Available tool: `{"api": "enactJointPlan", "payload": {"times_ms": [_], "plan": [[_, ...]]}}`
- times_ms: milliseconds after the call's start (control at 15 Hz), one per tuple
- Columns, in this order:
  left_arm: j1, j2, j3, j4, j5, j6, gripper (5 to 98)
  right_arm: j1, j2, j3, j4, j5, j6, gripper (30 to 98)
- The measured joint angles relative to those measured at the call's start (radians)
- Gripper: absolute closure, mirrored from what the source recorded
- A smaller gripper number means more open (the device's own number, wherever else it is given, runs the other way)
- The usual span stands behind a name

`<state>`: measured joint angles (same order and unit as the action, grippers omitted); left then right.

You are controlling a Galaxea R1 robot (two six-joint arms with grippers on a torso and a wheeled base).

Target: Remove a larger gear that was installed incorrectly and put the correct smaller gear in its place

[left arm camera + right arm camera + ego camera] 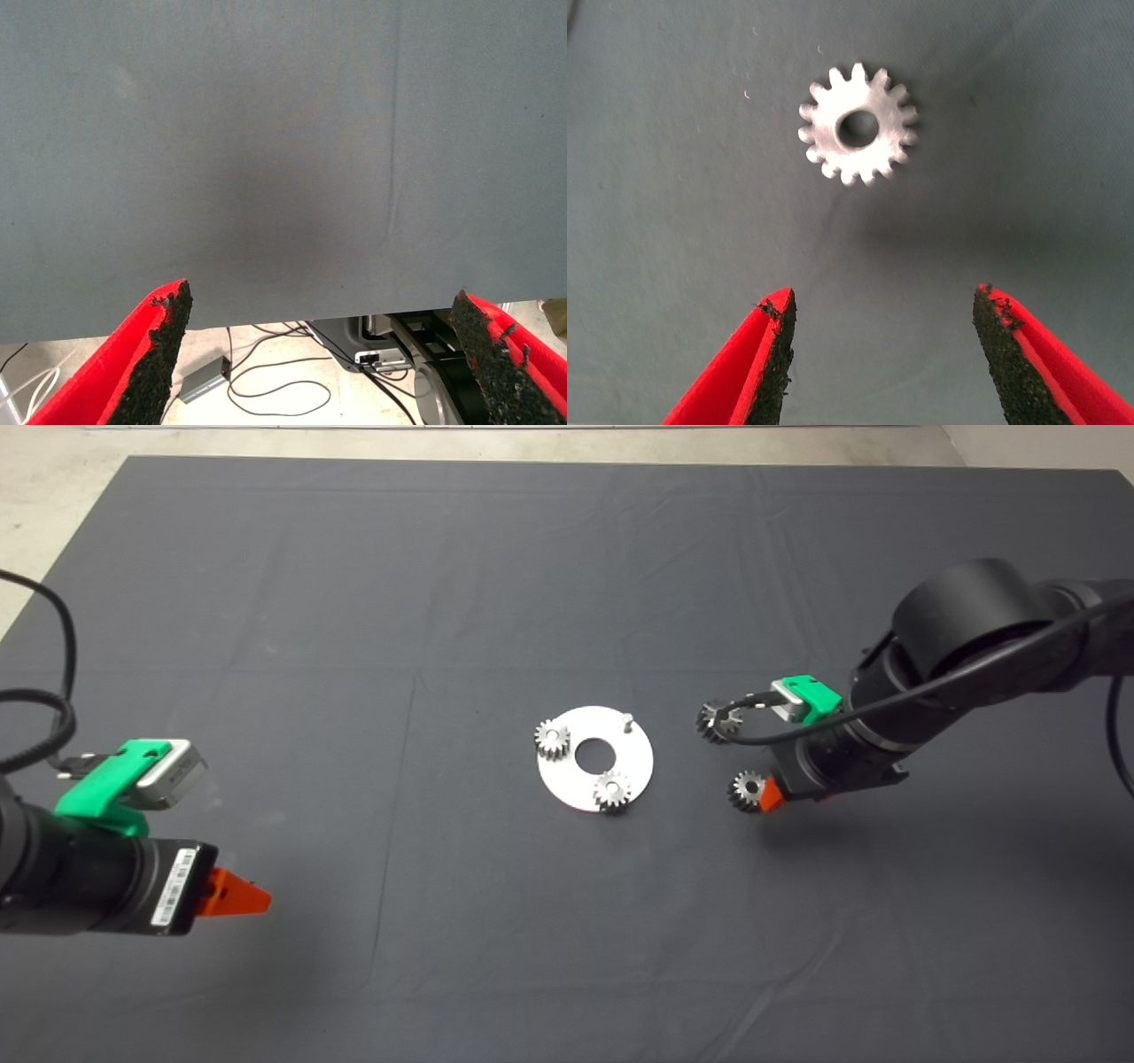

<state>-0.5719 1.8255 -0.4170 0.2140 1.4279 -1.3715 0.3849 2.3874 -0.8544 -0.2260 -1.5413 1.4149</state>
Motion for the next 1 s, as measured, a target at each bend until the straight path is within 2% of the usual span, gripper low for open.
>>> {"api": "enactJointPlan", "payload": {"times_ms": [200,467,733,1000], "plan": [[0.000,-0.008,0.000,0.000,0.002,0.000,29.2,0.000,-0.030,0.018,-0.012,0.016,0.000,74.8],[0.000,0.000,0.003,0.000,0.000,-0.003,29.2,-0.022,-0.063,0.021,-0.043,0.005,0.000,74.8],[0.000,-0.002,0.003,0.000,0.000,-0.004,29.2,-0.033,-0.059,0.026,-0.060,0.014,-0.001,74.4],[0.000,0.000,0.003,0.000,0.001,-0.005,29.2,-0.041,-0.054,0.026,-0.069,0.012,-0.001,66.6]]}}
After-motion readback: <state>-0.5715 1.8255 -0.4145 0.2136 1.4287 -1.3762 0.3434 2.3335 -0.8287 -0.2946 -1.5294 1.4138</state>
